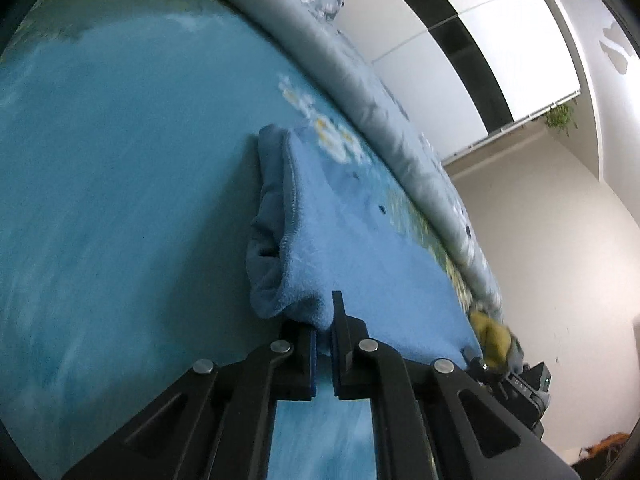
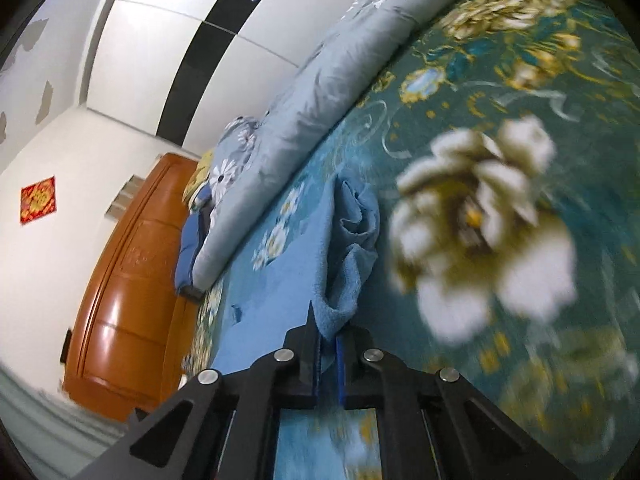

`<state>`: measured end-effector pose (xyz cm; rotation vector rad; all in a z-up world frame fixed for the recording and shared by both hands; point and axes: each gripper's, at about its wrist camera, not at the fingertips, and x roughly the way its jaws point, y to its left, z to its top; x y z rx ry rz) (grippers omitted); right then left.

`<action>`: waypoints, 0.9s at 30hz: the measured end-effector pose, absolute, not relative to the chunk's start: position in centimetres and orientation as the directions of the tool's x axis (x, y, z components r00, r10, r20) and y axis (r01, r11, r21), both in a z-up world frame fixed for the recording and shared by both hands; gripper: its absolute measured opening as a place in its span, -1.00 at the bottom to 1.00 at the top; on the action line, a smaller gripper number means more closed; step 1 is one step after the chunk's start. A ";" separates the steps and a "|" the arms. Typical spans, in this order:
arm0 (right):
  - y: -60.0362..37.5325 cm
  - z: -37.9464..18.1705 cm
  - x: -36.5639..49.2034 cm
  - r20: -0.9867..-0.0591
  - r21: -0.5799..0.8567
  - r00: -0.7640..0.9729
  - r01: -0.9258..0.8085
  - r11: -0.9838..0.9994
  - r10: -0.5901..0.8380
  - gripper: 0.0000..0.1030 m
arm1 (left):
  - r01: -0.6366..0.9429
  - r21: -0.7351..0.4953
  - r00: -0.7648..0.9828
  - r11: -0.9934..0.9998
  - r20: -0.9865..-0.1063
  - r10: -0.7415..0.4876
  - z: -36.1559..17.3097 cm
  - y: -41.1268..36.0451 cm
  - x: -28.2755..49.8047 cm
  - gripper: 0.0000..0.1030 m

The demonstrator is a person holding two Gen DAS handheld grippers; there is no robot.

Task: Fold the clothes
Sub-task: 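Release the folded sweatshirt and grasp its edge again with the left gripper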

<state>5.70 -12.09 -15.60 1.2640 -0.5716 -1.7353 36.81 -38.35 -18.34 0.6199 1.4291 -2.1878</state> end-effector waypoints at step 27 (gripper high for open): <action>-15.7 -13.7 1.9 -0.688 0.450 -0.146 0.682 -0.577 -0.710 -0.23 | 0.626 -0.286 -0.645 -0.725 -0.713 -0.275 -14.7 -44.0 32.3 -0.06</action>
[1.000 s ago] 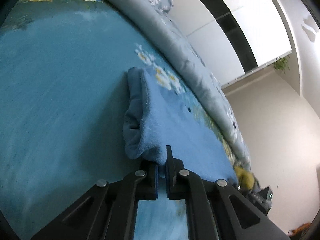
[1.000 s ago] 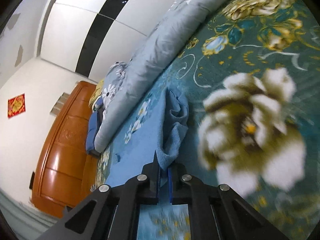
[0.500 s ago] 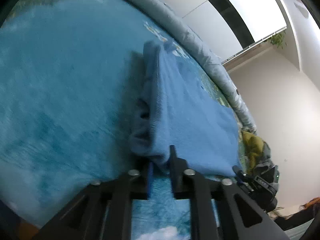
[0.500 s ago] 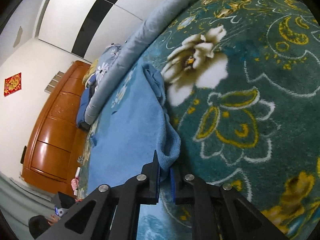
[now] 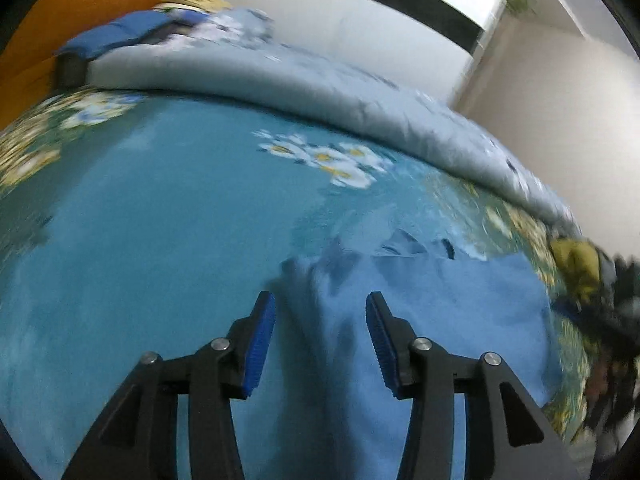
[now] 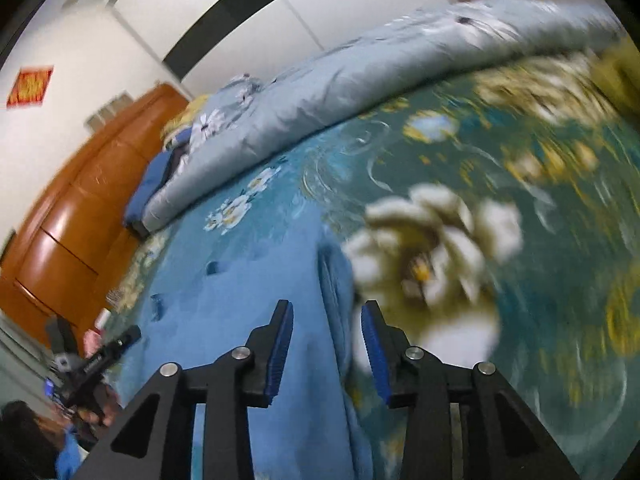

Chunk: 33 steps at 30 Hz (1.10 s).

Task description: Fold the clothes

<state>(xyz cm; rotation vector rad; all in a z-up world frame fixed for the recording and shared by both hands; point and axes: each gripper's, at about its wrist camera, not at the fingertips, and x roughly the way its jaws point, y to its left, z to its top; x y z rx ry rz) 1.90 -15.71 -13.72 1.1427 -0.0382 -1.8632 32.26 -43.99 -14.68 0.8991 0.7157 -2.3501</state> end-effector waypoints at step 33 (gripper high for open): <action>-24.0 -15.1 -4.6 -0.724 0.440 -0.056 0.729 -0.524 -0.687 -0.94 | 0.571 -0.193 -0.627 -0.798 -0.730 -0.272 -16.2 -47.9 26.8 -0.83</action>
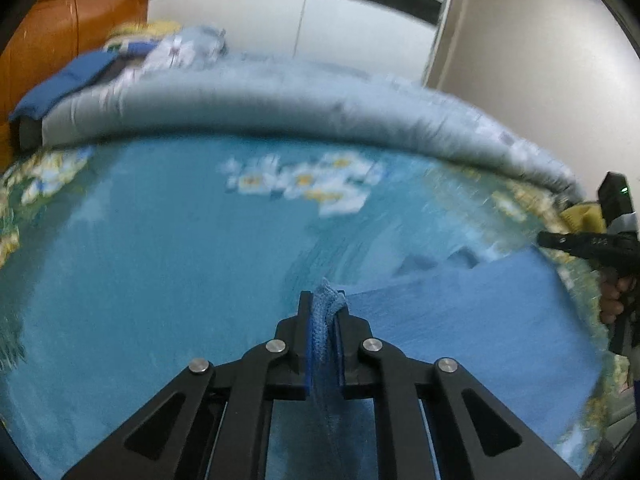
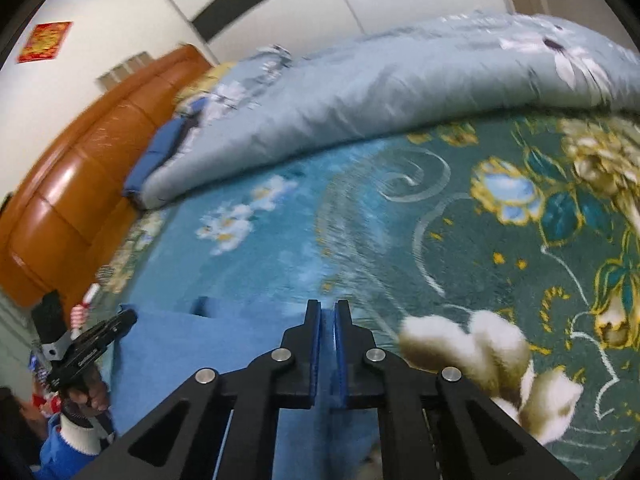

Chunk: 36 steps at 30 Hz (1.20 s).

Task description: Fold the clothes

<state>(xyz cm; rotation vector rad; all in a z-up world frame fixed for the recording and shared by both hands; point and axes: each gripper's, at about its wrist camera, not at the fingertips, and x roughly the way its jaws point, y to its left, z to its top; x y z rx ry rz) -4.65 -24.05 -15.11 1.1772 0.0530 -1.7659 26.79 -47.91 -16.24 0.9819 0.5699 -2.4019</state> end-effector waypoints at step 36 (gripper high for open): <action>-16.1 -19.4 1.3 -0.613 0.712 0.117 0.511 -0.482 -0.781 -0.59 | 0.455 -0.492 -0.707 -0.742 -0.707 0.035 -19.0 -34.1 24.7 -0.93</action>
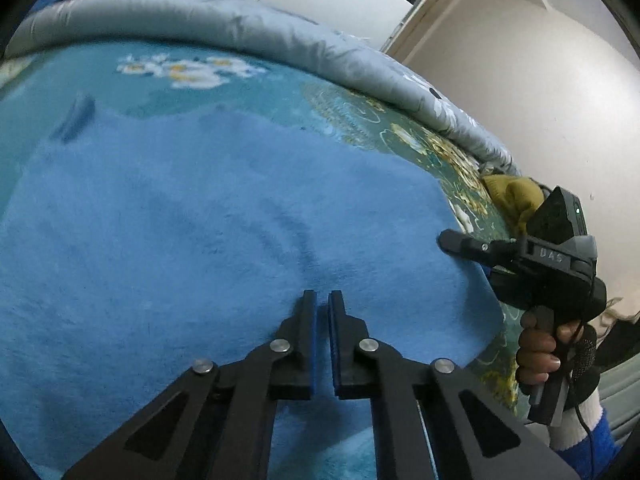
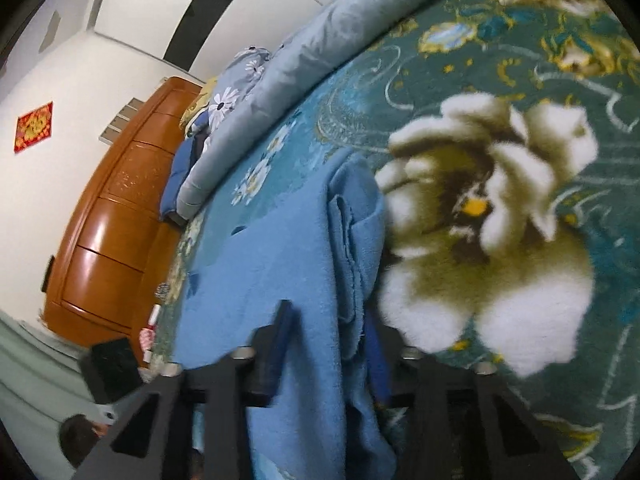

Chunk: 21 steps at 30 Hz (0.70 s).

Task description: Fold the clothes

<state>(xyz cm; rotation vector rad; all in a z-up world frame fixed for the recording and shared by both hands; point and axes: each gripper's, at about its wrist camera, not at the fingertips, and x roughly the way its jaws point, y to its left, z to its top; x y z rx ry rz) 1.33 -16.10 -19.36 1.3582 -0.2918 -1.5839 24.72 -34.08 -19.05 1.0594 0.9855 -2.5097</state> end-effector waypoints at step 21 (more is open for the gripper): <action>-30.1 -3.7 14.6 -0.732 0.384 0.020 0.838 -0.389 -0.681 -0.79 | 0.609 -0.542 -0.762 -0.580 -0.604 -0.236 -14.5 -39.2 39.5 -0.96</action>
